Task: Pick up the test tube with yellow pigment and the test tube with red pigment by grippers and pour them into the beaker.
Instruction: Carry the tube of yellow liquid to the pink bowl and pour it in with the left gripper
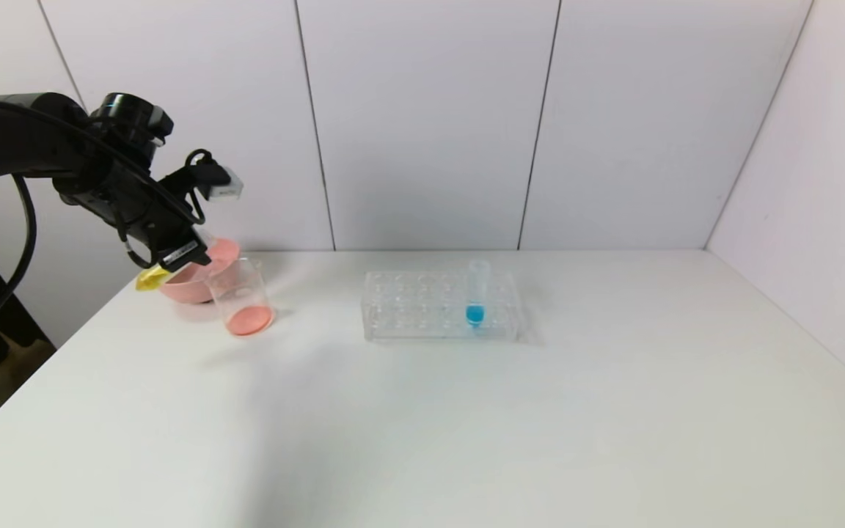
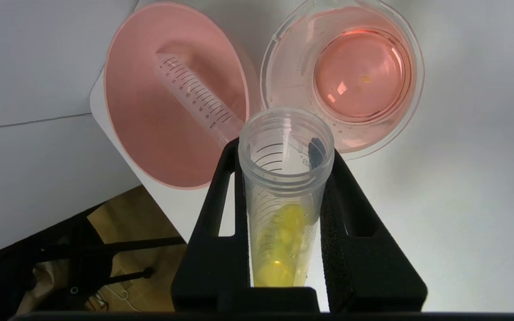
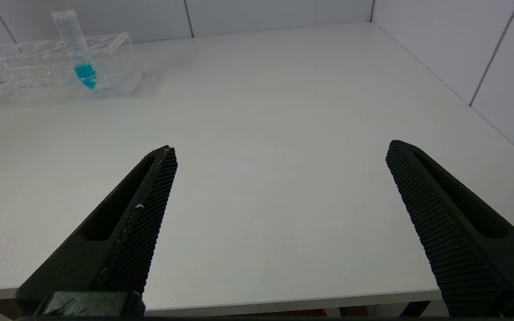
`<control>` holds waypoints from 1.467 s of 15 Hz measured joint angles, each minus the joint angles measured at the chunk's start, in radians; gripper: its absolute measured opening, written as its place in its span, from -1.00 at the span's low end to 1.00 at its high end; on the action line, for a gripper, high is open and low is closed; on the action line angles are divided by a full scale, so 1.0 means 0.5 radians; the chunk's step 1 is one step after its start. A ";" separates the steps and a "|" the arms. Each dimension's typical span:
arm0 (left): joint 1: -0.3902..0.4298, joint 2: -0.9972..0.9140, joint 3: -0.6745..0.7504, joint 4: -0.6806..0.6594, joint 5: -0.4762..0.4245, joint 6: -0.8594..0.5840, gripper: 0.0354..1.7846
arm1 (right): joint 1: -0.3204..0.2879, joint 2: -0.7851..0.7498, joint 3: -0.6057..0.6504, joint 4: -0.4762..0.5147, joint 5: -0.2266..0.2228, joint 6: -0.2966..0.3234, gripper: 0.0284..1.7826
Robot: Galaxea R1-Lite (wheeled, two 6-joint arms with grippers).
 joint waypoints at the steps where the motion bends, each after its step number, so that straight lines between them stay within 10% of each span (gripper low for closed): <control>1: -0.001 0.006 -0.009 0.000 0.047 0.053 -0.52 | 0.000 0.000 0.000 -0.001 0.001 0.001 0.92; 22: -0.187 0.121 -0.041 0.068 0.711 0.480 -0.52 | 0.000 0.000 0.000 -0.001 0.001 0.001 0.92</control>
